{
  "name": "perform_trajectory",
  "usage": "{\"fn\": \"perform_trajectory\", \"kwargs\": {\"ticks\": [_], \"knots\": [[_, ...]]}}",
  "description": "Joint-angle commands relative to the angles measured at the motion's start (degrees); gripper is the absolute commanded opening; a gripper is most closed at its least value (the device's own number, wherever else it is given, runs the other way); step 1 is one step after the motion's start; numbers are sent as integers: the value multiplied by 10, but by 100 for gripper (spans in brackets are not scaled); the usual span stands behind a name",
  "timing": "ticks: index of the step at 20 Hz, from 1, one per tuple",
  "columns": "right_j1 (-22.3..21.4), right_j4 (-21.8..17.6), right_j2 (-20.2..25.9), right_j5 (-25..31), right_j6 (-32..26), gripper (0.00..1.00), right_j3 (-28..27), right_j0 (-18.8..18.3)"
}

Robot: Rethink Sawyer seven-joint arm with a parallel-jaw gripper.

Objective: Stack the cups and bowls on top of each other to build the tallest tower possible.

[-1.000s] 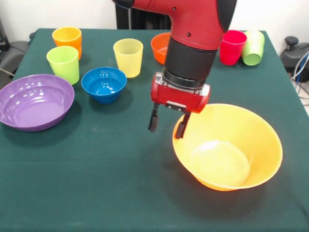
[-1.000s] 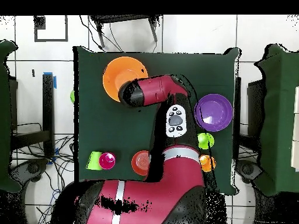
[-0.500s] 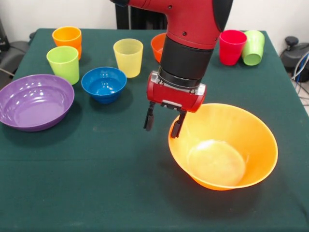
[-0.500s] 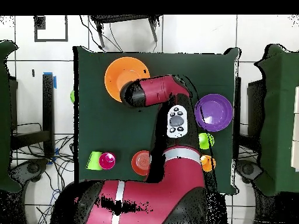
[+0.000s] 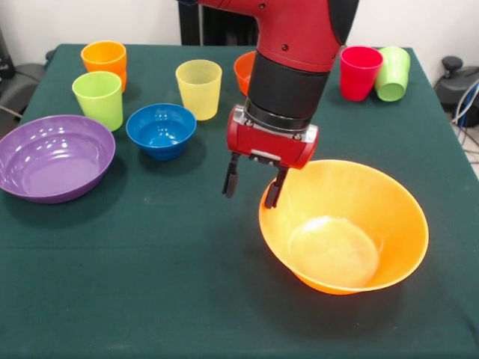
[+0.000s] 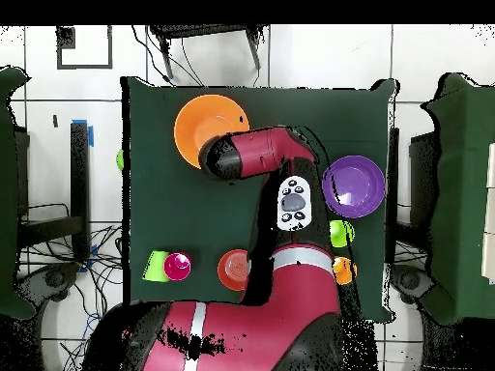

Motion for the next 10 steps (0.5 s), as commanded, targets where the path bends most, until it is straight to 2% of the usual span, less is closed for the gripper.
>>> {"fn": "perform_trajectory", "kwargs": {"ticks": [1,5,10], "knots": [[-60,50,70,83,-22,100,86,-12],[-122,81,71,136,-24,100,89,9],[-147,102,91,152,-35,100,74,28]]}}
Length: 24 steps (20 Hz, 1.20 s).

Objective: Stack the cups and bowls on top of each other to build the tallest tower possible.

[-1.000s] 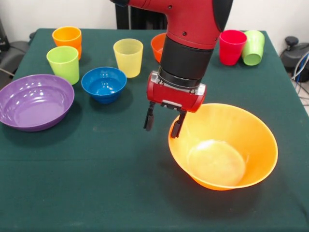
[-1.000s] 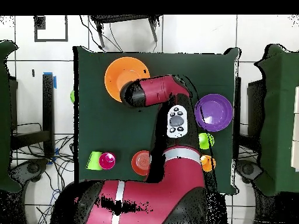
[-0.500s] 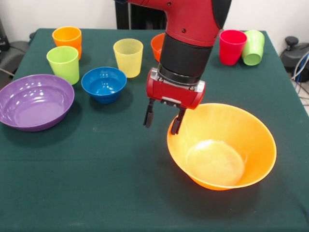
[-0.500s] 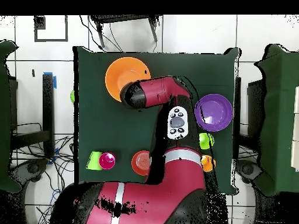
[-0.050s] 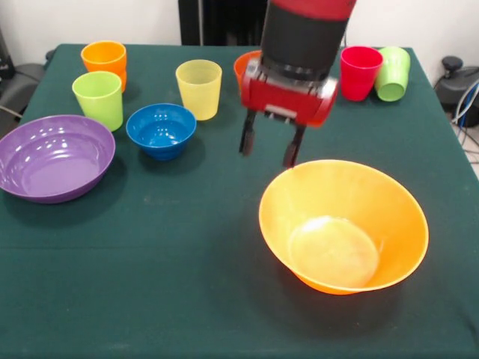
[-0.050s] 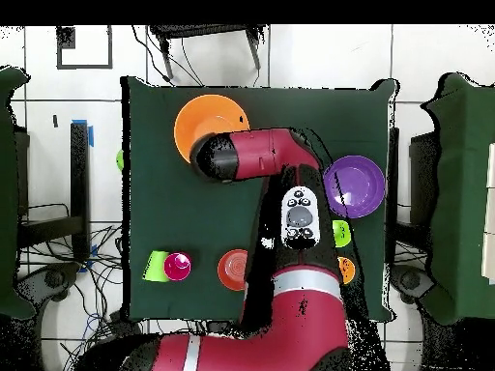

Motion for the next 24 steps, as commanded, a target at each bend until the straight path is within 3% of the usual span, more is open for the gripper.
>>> {"fn": "perform_trajectory", "kwargs": {"ticks": [1,8,13,20,24], "knots": [[-67,35,84,82,-38,100,20,32],[-50,35,112,43,-46,100,35,50],[-19,15,102,0,-16,100,34,80],[31,-36,35,-70,34,100,-12,139],[63,-42,9,-100,48,100,-35,157]]}}
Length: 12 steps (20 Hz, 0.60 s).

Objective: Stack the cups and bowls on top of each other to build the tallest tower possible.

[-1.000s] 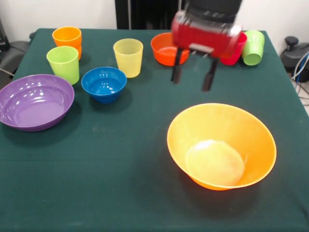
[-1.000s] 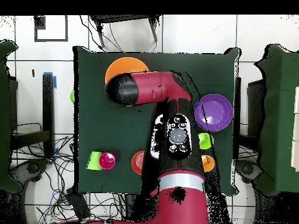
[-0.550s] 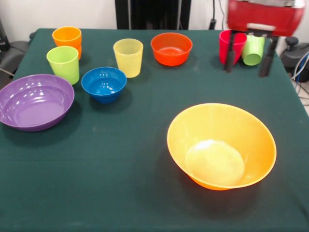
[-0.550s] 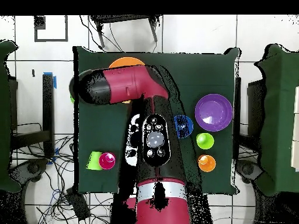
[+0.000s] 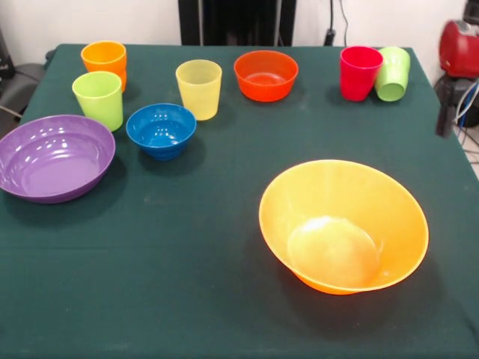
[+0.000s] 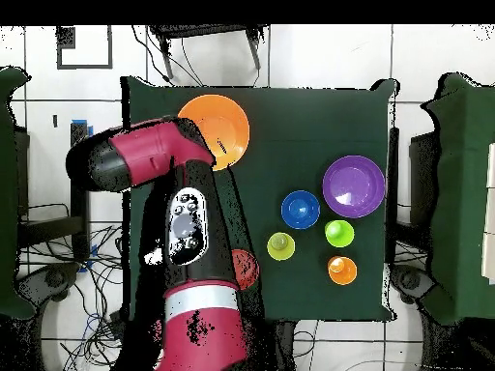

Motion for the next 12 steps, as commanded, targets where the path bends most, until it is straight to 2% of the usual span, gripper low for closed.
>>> {"fn": "perform_trajectory", "kwargs": {"ticks": [1,6,9,12], "knots": [[90,-53,-24,-51,49,100,-27,26],[107,-53,-54,-41,39,100,-66,43],[112,-33,-24,2,-11,100,-81,23],[131,-27,-13,22,-30,100,-111,16]]}}
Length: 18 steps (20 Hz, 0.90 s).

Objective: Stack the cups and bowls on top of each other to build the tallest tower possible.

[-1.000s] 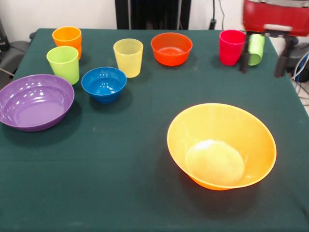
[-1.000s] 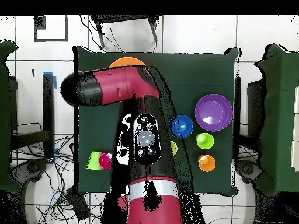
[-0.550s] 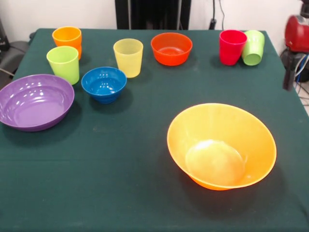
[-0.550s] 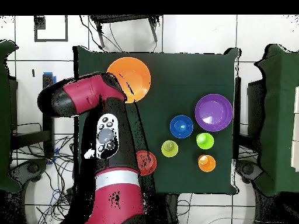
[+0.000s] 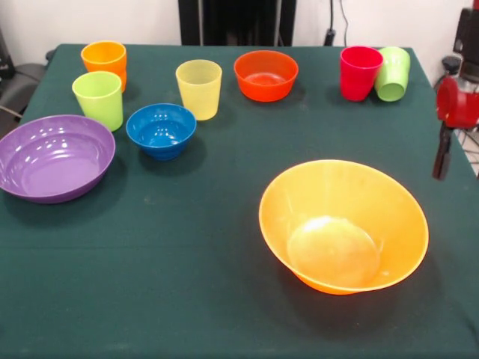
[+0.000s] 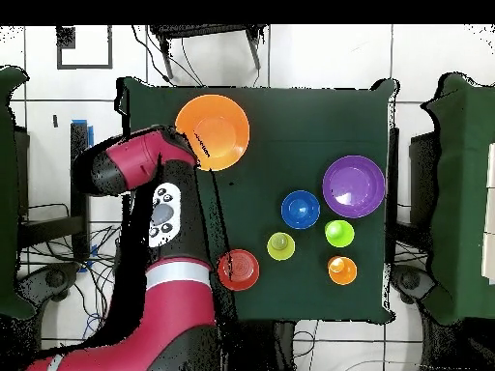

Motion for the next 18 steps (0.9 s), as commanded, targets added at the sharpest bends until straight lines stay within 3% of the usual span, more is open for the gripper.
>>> {"fn": "perform_trajectory", "kwargs": {"ticks": [1,6,13,18], "knots": [[48,-16,24,64,-33,100,-64,-22],[55,-22,20,76,-42,100,-86,-19],[114,-26,14,67,-36,100,-154,-13],[153,-19,24,60,-37,100,-171,-19]]}}
